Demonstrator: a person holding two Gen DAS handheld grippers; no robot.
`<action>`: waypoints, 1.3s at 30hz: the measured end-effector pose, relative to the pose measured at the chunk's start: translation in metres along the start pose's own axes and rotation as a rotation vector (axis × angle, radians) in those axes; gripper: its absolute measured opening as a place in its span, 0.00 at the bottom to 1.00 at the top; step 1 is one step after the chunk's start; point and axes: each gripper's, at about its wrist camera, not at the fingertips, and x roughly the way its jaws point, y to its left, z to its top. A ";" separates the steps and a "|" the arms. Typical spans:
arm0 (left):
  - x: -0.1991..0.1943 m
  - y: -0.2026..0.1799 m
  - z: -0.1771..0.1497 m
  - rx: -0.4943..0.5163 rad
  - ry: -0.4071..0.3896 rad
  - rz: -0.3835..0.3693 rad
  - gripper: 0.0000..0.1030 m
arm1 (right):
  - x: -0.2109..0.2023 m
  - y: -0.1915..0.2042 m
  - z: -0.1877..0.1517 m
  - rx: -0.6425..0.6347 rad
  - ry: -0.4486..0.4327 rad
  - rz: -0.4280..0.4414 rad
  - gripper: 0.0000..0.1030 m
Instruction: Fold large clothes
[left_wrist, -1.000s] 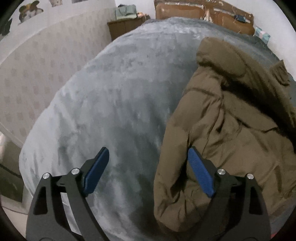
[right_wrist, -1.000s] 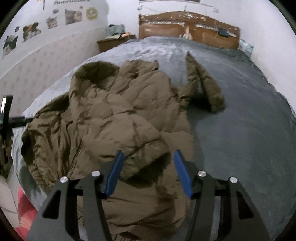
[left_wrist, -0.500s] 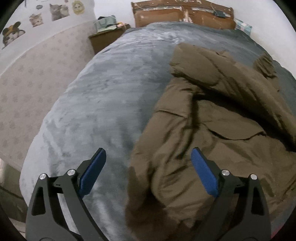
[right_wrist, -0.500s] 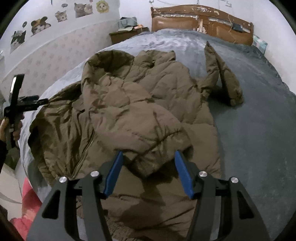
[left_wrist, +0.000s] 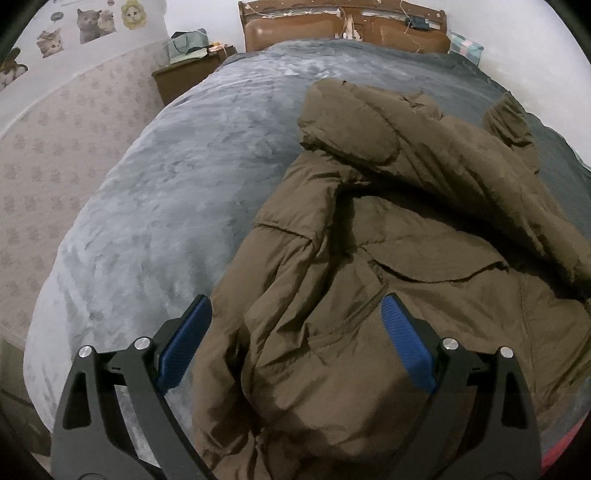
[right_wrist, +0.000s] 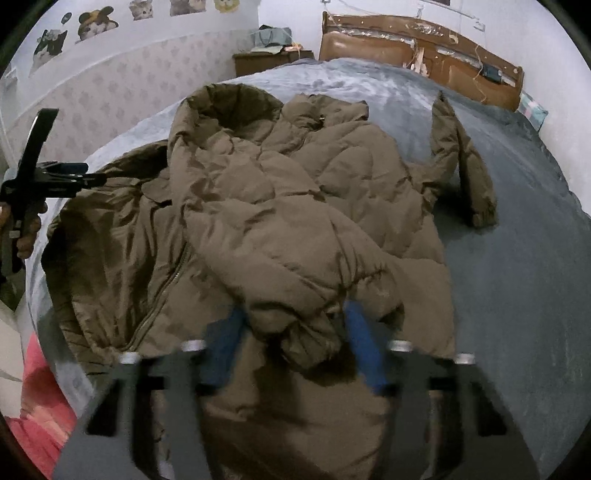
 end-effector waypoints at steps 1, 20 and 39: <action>0.002 0.000 0.001 -0.001 0.000 0.000 0.90 | 0.002 -0.002 0.002 0.003 0.002 0.003 0.33; 0.045 -0.005 0.074 0.056 0.012 0.052 0.89 | 0.057 -0.107 0.162 0.172 0.008 0.012 0.21; 0.110 -0.001 0.149 -0.005 0.082 0.009 0.90 | 0.127 -0.158 0.218 0.277 0.075 -0.082 0.72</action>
